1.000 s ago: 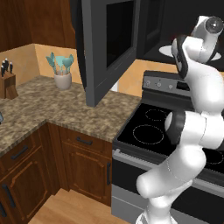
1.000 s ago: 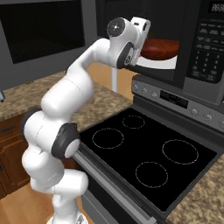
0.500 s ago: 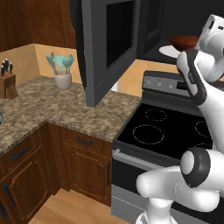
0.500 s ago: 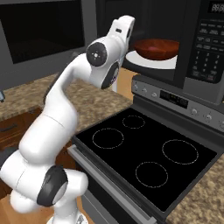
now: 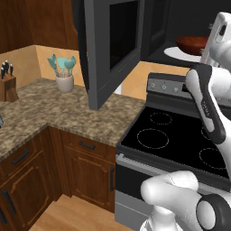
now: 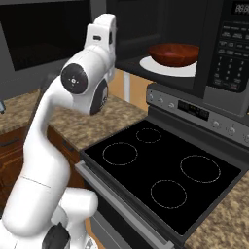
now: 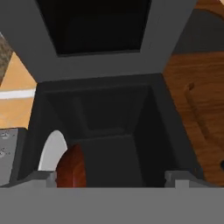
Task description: Pick the tomato from the sink and place it in the bowl. Then pick the bowl and place it in the microwave. Then close the microwave door and press the start button.
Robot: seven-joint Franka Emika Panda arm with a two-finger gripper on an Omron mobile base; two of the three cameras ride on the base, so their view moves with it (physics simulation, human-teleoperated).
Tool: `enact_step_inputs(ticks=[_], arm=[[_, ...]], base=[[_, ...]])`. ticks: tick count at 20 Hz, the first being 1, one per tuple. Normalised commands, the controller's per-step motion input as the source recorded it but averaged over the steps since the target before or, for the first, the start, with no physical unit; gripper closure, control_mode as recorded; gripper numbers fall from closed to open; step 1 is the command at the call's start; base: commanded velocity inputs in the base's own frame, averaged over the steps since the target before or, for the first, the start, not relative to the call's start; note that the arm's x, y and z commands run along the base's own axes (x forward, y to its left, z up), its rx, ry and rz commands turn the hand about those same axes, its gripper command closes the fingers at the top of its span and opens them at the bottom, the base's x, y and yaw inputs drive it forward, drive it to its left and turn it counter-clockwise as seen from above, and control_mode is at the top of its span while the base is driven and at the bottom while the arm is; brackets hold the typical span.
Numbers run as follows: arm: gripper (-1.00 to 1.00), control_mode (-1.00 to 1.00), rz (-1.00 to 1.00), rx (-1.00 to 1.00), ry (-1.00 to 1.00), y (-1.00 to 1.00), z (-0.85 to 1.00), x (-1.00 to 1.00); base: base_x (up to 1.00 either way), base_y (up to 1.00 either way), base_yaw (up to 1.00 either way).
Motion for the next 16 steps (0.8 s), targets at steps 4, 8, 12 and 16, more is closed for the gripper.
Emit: enact_step_inputs(ticks=[4,8,12,16], arm=[[-1.00,-1.00,0.01,-0.09,0.06,0.58,0.43,-1.00],[-1.00,-1.00,0.00,-0.02,0.14,0.70,0.04,-1.00],[-1.00,-1.00,0.00,0.00,0.08,0.76,-0.02,-1.00],[-1.00,-1.00,-0.16,0.00,0.09,0.96,-0.30,-0.91]], base=[[0.00,0.00,0.00],[0.00,0.00,0.00],[0.00,0.00,0.00],[0.00,0.00,0.00]])
